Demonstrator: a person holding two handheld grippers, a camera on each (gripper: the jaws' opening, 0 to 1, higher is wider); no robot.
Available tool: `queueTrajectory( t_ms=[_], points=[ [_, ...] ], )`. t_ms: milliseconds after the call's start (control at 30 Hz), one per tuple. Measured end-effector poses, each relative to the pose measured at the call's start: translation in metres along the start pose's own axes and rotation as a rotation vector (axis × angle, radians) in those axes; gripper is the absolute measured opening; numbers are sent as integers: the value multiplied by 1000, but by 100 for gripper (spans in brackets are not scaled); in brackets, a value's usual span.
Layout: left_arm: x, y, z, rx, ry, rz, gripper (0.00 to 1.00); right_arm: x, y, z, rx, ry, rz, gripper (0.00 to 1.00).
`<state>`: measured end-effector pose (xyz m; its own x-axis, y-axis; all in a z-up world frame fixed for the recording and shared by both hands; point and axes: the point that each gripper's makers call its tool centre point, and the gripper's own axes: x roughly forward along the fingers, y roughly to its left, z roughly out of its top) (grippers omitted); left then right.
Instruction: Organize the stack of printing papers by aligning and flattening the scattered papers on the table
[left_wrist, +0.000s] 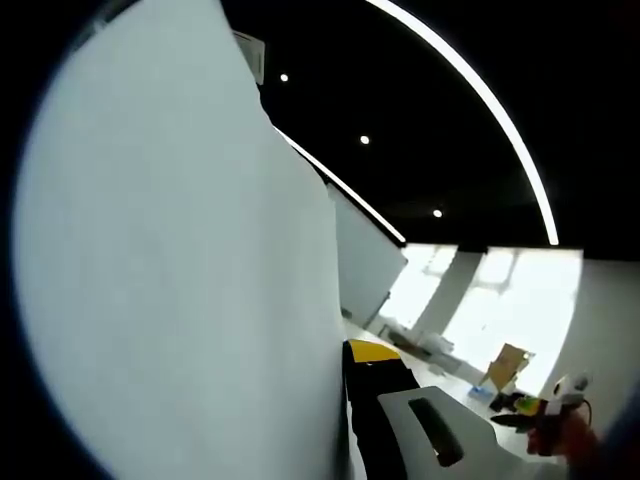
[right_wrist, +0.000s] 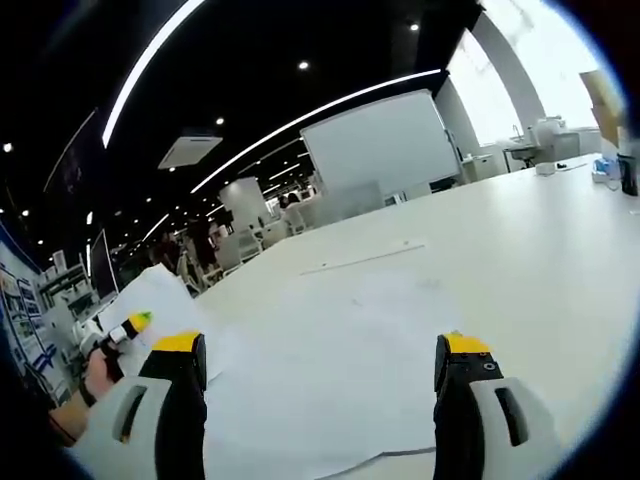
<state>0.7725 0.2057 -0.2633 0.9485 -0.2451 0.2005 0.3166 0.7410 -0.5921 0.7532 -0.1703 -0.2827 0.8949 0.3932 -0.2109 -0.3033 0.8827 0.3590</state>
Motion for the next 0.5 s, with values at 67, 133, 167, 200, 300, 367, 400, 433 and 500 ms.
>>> queueTrajectory(
  t_ms=[67,133,167,200,300,367,400,433,500],
  points=[
    [0,0,0,0,0,0,6,0,-1,0,-1,2,-2,90],
    [0,1,0,0,0,0,6,0,-2,-1,0,2,-2,90],
    [0,1,0,0,0,0,6,0,-2,-1,1,3,-3,90],
    [0,1,0,1,1,0,6,1,-3,0,0,2,-4,90],
    [0,1,0,0,1,0,6,1,-4,0,-4,2,-9,90],
    [0,1,0,0,1,0,6,1,-6,-1,-11,4,-15,90],
    [0,1,0,1,0,0,6,1,-6,-1,-12,4,-15,90],
    [0,1,0,1,1,0,6,1,-6,-1,-14,5,-17,90],
    [0,1,0,1,1,0,6,1,-7,-1,-14,5,-19,90]
  ],
)
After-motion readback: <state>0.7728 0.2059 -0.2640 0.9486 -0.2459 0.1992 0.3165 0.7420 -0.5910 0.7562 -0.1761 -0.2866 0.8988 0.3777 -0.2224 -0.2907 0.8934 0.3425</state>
